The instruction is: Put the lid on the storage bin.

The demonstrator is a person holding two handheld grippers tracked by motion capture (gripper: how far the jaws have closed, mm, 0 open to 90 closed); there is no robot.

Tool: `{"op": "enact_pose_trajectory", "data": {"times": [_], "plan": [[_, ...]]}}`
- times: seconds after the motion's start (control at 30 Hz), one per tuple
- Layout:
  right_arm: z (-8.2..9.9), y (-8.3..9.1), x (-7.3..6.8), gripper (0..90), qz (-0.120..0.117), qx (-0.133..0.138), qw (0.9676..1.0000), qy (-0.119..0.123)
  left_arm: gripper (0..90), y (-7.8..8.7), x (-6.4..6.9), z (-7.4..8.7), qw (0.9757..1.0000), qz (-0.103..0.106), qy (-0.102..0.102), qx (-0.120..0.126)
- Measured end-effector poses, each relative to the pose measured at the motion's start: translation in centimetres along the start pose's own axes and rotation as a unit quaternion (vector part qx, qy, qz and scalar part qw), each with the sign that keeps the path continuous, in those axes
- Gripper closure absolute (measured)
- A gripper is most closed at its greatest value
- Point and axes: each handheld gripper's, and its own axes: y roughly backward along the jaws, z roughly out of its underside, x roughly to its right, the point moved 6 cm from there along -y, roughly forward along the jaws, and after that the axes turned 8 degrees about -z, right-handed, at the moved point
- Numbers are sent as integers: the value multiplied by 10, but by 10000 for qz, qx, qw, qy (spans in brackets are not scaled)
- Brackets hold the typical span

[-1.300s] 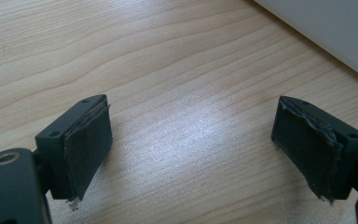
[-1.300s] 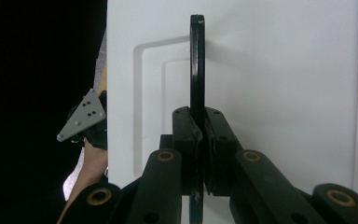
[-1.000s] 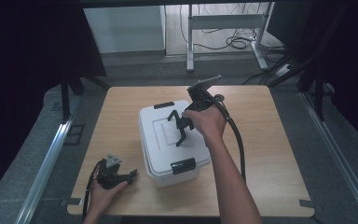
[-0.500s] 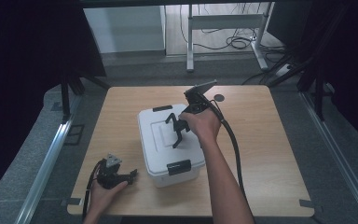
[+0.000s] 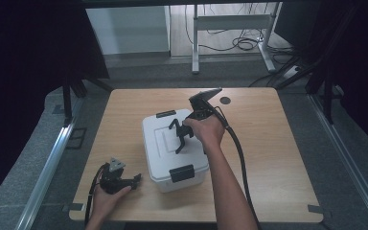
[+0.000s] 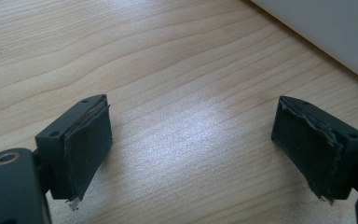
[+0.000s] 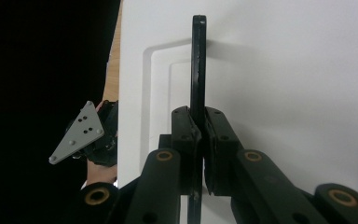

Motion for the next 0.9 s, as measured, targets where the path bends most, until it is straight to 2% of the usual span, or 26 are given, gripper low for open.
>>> {"op": "enact_pose_trajectory", "data": {"times": [0.1, 0.23, 0.37, 0.53, 0.8, 0.9], "plan": [[0, 0, 1, 824, -100, 8, 9999, 18, 120, 0, 0, 0, 10000, -2, -13, 1], [1, 3, 4, 759, -163, 22, 9997, 194, 121, 0, 0, 0, 10000, -3, -15, 2], [2, 12, 6, 707, -223, 206, 9983, 507, 121, 0, 0, 0, 10000, -2, -12, 3], [6, 32, 10, 629, -216, 432, 9947, 905, 121, 0, 0, 0, 10000, -3, -10, 4], [19, 68, 32, 575, -474, 749, 9902, 1081, 121, 0, 0, 0, 10000, -4, 3, 12], [27, 77, 47, 567, -446, 807, 9897, 1094, 121, 0, 0, 0, 10000, -5, 2, 11]]}}
